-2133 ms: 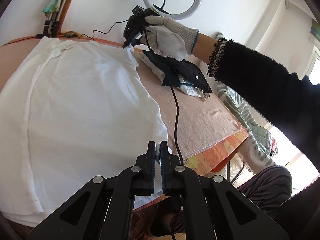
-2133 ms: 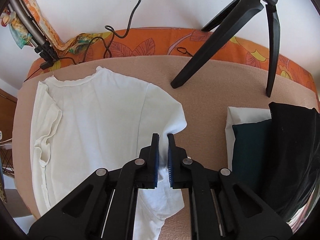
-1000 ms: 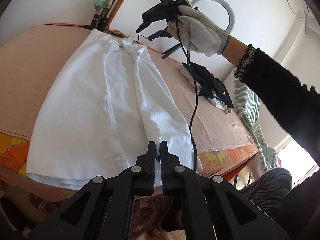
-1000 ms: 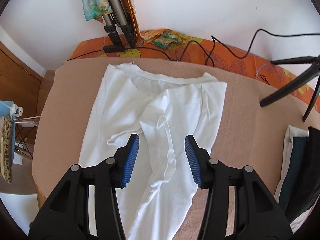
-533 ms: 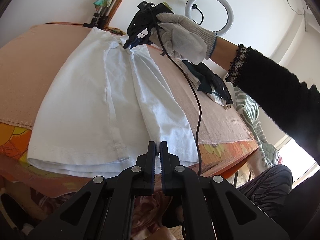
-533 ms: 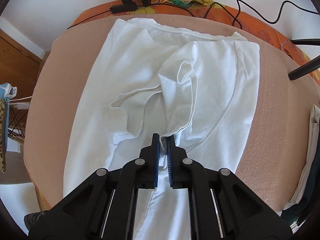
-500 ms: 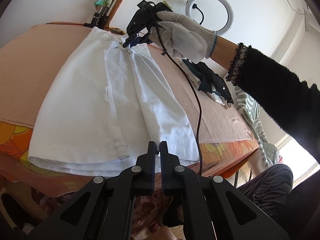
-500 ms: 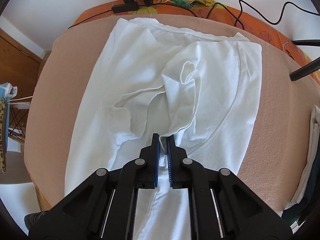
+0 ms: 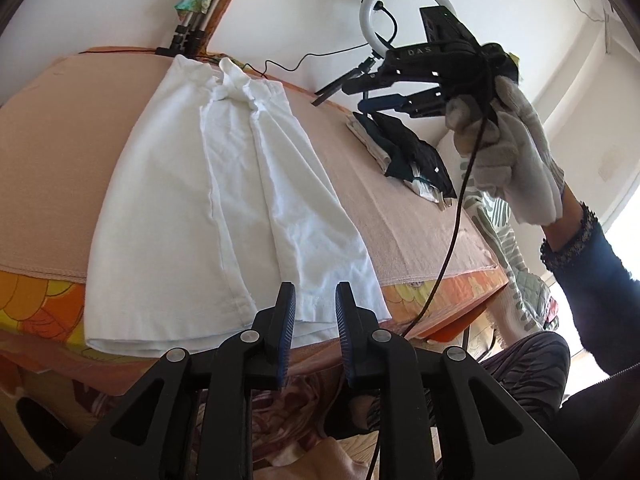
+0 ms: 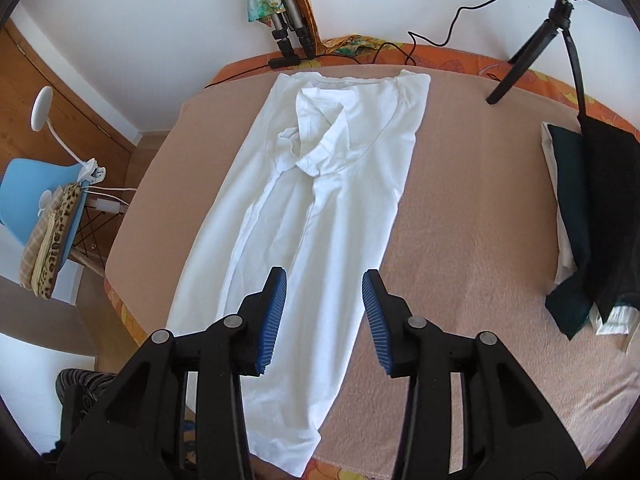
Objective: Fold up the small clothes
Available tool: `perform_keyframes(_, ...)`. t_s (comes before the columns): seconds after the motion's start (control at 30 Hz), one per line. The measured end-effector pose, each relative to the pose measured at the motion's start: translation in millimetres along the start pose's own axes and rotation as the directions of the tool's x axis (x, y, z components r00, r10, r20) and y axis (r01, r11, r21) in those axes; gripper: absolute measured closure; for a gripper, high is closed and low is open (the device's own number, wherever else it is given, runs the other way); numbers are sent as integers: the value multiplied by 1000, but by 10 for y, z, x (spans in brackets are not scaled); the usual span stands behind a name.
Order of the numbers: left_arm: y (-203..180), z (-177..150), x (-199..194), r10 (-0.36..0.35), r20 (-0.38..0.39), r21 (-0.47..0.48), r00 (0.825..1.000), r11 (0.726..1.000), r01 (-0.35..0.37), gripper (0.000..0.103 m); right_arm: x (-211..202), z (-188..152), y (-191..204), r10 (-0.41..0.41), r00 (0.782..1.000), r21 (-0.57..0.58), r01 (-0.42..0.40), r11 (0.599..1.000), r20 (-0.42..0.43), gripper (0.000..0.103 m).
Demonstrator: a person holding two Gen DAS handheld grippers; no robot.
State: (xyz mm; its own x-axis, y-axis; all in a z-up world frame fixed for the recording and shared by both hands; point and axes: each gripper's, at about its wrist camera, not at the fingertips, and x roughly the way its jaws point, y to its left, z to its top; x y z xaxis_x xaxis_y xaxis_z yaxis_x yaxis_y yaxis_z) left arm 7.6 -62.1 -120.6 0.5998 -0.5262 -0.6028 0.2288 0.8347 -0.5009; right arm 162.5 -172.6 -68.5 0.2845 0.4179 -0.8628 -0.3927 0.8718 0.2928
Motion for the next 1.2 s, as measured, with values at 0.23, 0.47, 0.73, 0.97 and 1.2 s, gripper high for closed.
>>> perform_keyframes(0.23,53,126,251,28,-121,29,992,999,-25,84,21,-1205,-53,11,1000,15,-11,1000,-25,61)
perform_keyframes(0.47,60,134,379,-2,-153,19,988,1000,5,84,101,-1684,99,35,999,-51,-35,998,-12,61)
perform_keyframes(0.73,22,92,414,34,-148,41,988,999,-29,84,259,-1858,247,-24,999,-132,21,991,-22,61)
perform_keyframes(0.97,98,78,449,-1,-156,-2,988,1000,0,92,289,-1910,395,-75,997,-204,76,976,16,65)
perform_keyframes(1.2,59,116,342,-48,-112,2,993,999,49,100,169,-1892,366,-26,999,-157,32,987,43,100)
